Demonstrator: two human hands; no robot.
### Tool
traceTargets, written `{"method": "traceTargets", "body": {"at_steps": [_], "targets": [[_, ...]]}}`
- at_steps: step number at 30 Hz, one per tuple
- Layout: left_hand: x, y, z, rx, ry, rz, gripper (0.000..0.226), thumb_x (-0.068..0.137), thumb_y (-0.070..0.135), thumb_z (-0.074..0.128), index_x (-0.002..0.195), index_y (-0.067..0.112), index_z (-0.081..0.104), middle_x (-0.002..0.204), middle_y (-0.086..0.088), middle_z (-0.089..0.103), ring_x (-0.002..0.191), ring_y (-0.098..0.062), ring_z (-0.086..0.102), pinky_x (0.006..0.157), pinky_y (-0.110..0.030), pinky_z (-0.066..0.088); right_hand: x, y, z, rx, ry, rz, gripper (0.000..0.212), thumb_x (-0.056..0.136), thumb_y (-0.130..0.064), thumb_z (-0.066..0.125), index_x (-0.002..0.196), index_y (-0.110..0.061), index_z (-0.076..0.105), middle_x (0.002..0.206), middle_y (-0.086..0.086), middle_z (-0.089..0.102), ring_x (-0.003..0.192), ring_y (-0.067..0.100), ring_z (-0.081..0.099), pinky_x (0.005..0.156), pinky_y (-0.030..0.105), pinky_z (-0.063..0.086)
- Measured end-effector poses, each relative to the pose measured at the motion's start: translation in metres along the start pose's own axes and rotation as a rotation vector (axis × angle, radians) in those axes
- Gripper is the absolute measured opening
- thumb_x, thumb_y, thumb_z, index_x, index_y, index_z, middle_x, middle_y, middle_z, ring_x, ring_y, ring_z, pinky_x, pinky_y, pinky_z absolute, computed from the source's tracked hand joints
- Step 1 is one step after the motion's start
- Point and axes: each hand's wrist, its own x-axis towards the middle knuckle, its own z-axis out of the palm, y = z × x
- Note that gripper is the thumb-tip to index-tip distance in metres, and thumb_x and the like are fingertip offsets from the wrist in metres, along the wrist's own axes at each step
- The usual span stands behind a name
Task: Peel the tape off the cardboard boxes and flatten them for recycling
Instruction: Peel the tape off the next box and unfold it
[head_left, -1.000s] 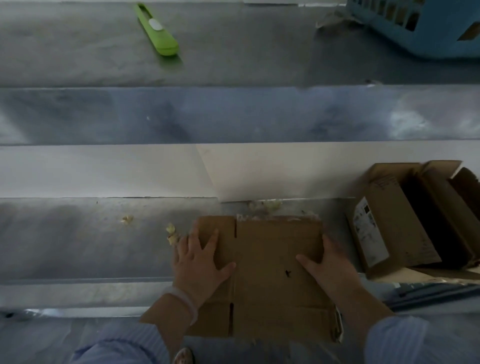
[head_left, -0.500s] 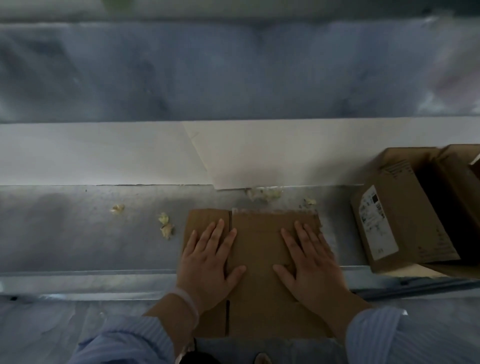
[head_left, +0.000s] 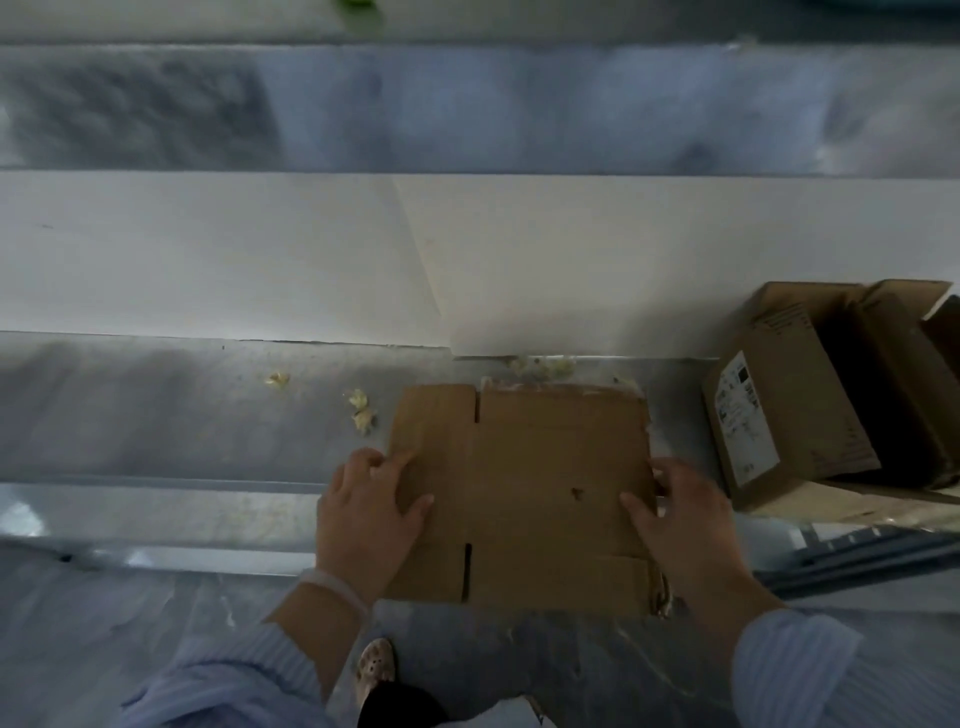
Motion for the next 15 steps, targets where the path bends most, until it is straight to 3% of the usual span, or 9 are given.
{"method": "traceTargets", "body": {"at_steps": [4,6,9,13,15], "targets": [[-0.014,-0.007,0.004,-0.315,-0.194,-0.179,0.07,0.085,0.052,0.061,0.143,0.035,0.027,0.133,-0.005,0.046,0.113,-0.023,0.052,0.093,-0.036,0.046,-0.009,0.006,-0.002,0.136,-0.081,0.138,0.048,0.087,-0.044,0.064,0.128,-0.026,0.047,0.107,-0.004,0.062,0.085,0.013,0.055,0.075,0.032,0.05],[-0.017,-0.004,0.005,-0.395,-0.195,-0.208,0.077,0.082,0.051,0.065,0.145,0.033,0.023,0.137,-0.003,0.048,0.118,-0.024,0.052,0.097,-0.039,0.045,-0.012,0.006,0.0,0.188,-0.106,0.169,0.046,0.089,-0.045,0.062,0.127,-0.023,0.049,0.109,0.0,0.065,0.081,0.012,0.053,0.069,0.028,0.046],[-0.019,-0.006,-0.002,-0.485,-0.123,-0.266,0.081,0.075,0.052,0.073,0.141,0.03,0.031,0.127,-0.001,0.057,0.109,-0.021,0.057,0.094,-0.04,0.049,-0.019,0.003,-0.004,0.277,-0.087,0.173,0.049,0.086,-0.044,0.066,0.126,-0.018,0.054,0.109,0.001,0.067,0.082,0.012,0.055,0.066,0.026,0.045],[-0.026,-0.027,-0.026,-0.517,-0.037,-0.264,0.075,0.071,0.046,0.079,0.135,0.026,0.044,0.1,0.007,0.061,0.079,-0.003,0.056,0.065,-0.017,0.045,-0.036,-0.015,-0.012,0.337,-0.081,0.141,0.049,0.082,-0.048,0.069,0.12,-0.021,0.057,0.093,-0.01,0.064,0.079,0.006,0.059,0.061,0.023,0.046],[-0.029,-0.043,-0.044,-0.537,0.01,-0.265,0.075,0.07,0.044,0.08,0.134,0.025,0.045,0.094,0.009,0.058,0.076,-0.001,0.055,0.059,-0.015,0.039,-0.045,-0.037,-0.011,0.362,-0.082,0.124,0.042,0.081,-0.05,0.069,0.113,-0.025,0.059,0.09,-0.015,0.064,0.078,0.004,0.06,0.058,0.02,0.043]]}}
